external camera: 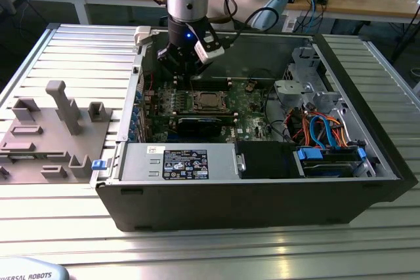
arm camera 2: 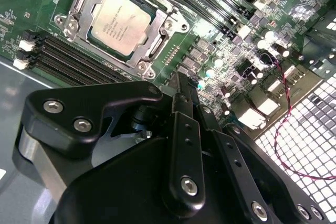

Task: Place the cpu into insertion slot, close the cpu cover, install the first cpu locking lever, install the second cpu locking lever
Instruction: 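Install the first cpu locking lever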

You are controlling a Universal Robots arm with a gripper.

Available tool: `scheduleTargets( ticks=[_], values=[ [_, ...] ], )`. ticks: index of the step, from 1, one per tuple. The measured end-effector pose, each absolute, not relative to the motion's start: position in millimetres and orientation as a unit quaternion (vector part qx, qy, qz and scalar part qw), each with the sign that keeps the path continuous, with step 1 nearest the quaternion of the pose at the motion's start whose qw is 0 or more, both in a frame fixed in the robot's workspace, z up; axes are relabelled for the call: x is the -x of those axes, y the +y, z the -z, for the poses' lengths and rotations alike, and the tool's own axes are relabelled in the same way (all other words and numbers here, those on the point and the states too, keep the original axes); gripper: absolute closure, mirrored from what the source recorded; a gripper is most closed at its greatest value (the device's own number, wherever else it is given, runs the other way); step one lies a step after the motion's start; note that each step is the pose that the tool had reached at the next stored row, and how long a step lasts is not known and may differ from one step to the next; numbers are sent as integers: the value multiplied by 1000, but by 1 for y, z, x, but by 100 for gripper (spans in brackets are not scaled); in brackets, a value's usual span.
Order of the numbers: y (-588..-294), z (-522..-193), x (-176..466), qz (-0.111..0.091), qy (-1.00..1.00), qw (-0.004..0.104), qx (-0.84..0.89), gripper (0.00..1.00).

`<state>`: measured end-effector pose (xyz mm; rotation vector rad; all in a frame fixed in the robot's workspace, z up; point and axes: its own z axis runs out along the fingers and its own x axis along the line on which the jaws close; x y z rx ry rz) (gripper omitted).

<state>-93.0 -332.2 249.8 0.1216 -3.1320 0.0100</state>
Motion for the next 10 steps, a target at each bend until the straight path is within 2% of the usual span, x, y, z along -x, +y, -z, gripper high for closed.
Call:
scheduleTargets(
  ticks=[10],
  values=[
    [-328,-250,95,-3,-999,4,-39,89]
  ],
)
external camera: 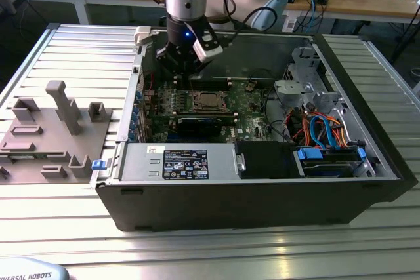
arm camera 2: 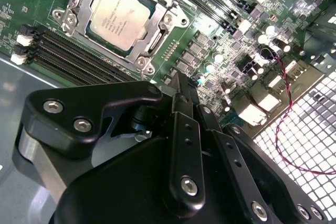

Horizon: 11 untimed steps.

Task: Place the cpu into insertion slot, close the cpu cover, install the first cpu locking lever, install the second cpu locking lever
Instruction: 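Install the first cpu locking lever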

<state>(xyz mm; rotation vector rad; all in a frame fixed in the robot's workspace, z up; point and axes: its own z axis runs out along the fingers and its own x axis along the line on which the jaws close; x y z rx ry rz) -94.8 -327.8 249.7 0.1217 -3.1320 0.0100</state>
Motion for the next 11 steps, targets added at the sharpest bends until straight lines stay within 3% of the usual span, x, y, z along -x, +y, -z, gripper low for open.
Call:
scheduleTargets(
  ticks=[11],
  values=[
    [-324,-251,100,-3,-999,2,-39,89]
  ],
)
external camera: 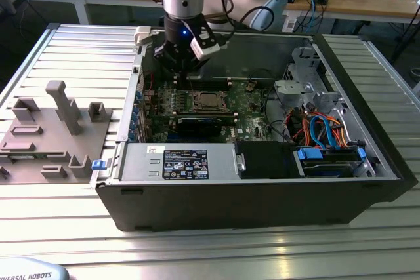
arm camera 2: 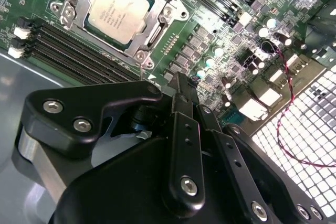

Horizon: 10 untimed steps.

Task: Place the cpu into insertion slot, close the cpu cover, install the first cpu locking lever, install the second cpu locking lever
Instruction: 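Install the first cpu locking lever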

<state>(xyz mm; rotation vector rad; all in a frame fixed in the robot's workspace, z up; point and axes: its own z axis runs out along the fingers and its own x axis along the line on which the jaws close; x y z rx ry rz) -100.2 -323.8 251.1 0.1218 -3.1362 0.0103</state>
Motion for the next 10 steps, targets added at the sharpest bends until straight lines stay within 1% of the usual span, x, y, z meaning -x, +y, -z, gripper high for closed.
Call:
scheduleTargets(
  ticks=[10],
  values=[
    [-319,-255,105,-2,-999,-3,-39,89]
  ],
)
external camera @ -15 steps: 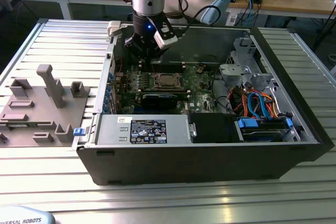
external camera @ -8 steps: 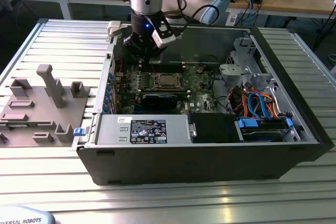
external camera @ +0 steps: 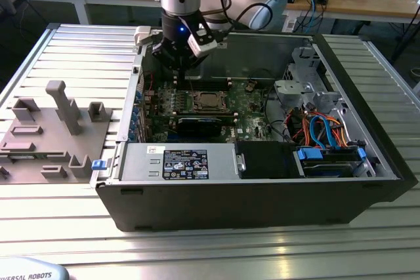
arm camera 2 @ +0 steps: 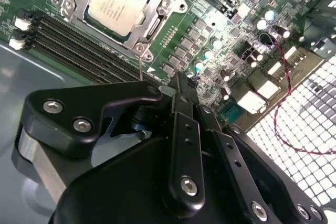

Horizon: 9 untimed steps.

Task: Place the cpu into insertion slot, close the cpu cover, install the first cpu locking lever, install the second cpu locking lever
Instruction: 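Install the first cpu locking lever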

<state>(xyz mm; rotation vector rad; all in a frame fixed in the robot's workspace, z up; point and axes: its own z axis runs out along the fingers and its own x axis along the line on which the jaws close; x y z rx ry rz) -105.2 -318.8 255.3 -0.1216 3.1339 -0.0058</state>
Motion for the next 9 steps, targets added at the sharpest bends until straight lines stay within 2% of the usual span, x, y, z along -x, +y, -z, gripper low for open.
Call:
scheduleTargets(
  ticks=[9],
  values=[
    [-312,-257,105,-2,999,3,39,89]
  ],
)
